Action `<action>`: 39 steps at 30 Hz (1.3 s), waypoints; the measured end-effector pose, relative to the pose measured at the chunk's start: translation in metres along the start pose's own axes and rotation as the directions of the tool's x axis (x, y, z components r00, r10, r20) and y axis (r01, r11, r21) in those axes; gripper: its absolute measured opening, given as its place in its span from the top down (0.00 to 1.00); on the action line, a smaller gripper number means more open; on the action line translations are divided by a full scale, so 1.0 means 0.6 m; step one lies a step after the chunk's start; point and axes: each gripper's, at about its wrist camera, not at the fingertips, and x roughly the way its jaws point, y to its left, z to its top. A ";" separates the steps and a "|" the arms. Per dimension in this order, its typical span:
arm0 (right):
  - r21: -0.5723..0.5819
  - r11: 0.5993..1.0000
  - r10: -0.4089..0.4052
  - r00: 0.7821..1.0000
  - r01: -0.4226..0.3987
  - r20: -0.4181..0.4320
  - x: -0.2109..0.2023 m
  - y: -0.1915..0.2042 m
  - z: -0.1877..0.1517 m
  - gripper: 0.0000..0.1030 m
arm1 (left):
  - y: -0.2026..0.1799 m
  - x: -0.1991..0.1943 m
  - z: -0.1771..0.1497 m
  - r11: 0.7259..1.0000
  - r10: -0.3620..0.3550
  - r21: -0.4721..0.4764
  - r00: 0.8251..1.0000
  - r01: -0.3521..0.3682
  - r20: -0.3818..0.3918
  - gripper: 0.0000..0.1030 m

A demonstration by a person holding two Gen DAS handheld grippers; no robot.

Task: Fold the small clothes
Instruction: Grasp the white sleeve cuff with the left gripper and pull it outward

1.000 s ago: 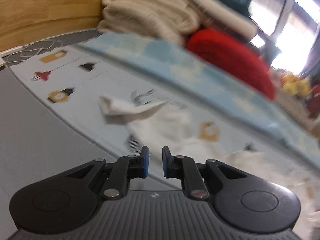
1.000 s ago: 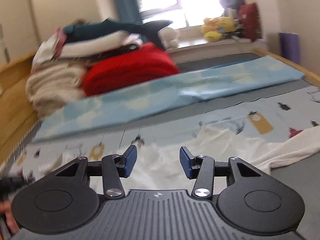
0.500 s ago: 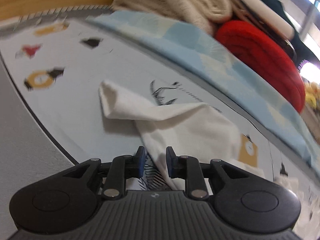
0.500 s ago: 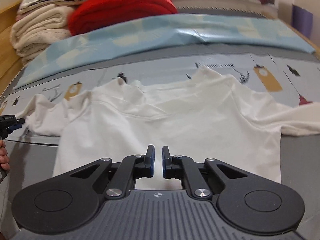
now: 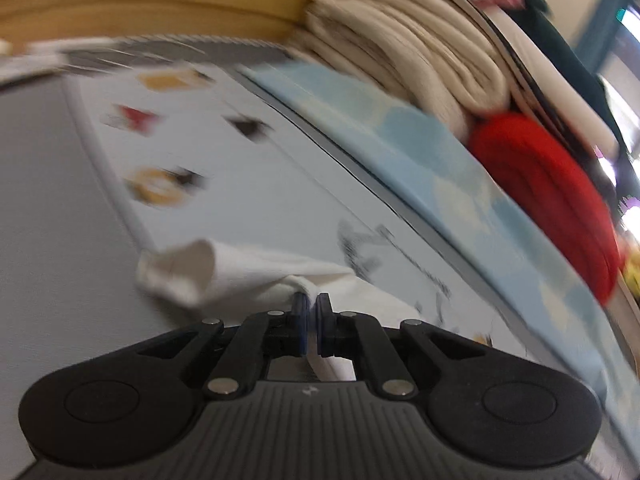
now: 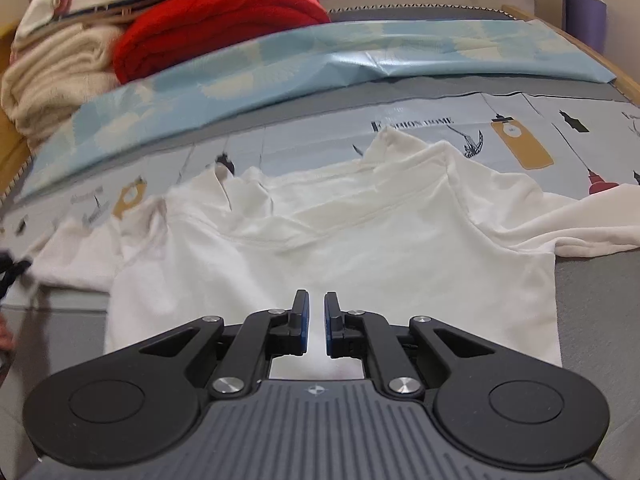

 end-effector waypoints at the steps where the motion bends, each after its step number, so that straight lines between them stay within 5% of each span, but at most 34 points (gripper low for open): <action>1: 0.005 1.000 0.005 1.000 -0.005 0.010 -0.005 0.001 0.003 0.93 | 0.018 -0.032 0.007 0.999 0.025 -0.045 1.000 -0.025 -0.002 0.93; 3: 0.009 1.000 0.015 1.000 -0.015 0.021 -0.012 0.003 0.006 0.93 | 0.054 -0.067 0.010 0.991 0.052 -0.122 0.997 -0.059 -0.061 0.73; 4: 0.010 1.000 0.019 1.000 -0.019 0.019 -0.013 0.005 0.006 0.93 | 0.074 -0.074 0.010 0.983 0.040 -0.174 0.994 -0.057 -0.101 0.54; 5: 0.012 1.000 0.024 1.000 -0.024 0.012 -0.011 0.005 0.004 0.93 | 0.096 -0.079 0.004 0.973 0.020 -0.225 0.991 -0.050 -0.132 0.50; 7: 0.017 1.000 0.023 1.000 -0.023 -0.001 -0.008 0.005 0.001 0.93 | 0.136 -0.082 -0.013 0.958 0.011 -0.281 0.989 -0.053 -0.148 0.51; 9: 0.029 0.999 0.027 1.000 -0.026 -0.013 -0.008 0.002 -0.001 0.93 | 0.160 -0.070 -0.015 0.929 0.085 -0.337 0.973 -0.154 -0.213 0.52; 12: 0.028 0.999 0.034 0.999 -0.034 -0.011 -0.013 0.000 0.000 0.93 | 0.180 -0.046 -0.012 0.905 -0.016 -0.419 0.975 -0.079 -0.220 0.52; 15: 0.022 0.999 0.040 0.999 -0.039 -0.011 -0.013 -0.002 -0.002 0.88 | 0.182 -0.026 -0.025 0.888 -0.034 -0.450 0.960 -0.099 -0.277 0.52; 18: 0.031 0.999 0.028 0.999 -0.028 -0.022 -0.004 -0.007 0.000 0.88 | 0.189 -0.001 -0.023 0.900 0.028 -0.409 0.955 -0.153 -0.295 0.53; 20: 0.042 0.999 0.021 0.999 -0.020 -0.029 0.003 -0.008 0.002 0.88 | 0.192 0.011 -0.012 0.924 0.103 -0.329 0.956 -0.194 -0.275 0.67; 21: 0.045 0.999 0.021 0.999 -0.020 -0.032 0.006 -0.007 0.002 0.88 | 0.194 0.009 -0.002 0.933 0.132 -0.296 0.960 -0.204 -0.245 0.72; 23: 0.041 0.999 0.024 0.999 -0.023 -0.037 0.010 -0.004 0.001 0.88 | 0.194 -0.034 0.035 0.956 0.147 -0.258 0.989 -0.141 0.003 0.77; 25: 0.039 0.999 0.025 0.999 -0.024 -0.038 0.013 0.000 0.001 0.88 | 0.181 -0.085 0.057 0.973 0.153 -0.203 0.966 -0.110 0.210 0.72; 27: 0.036 0.999 0.026 0.999 -0.024 -0.037 0.015 0.002 0.002 0.88 | 0.177 -0.086 0.063 0.977 0.161 -0.169 0.973 -0.133 0.165 0.72; 34: 0.038 0.999 0.020 0.999 -0.019 -0.037 0.016 0.002 0.001 0.88 | 0.242 -0.041 0.037 0.935 0.138 -0.326 0.990 -0.140 -0.029 0.72; 39: 0.047 0.999 0.001 0.999 0.001 -0.038 0.020 -0.004 0.002 0.88 | 0.267 0.004 0.017 0.916 0.141 -0.360 0.982 -0.177 -0.124 0.72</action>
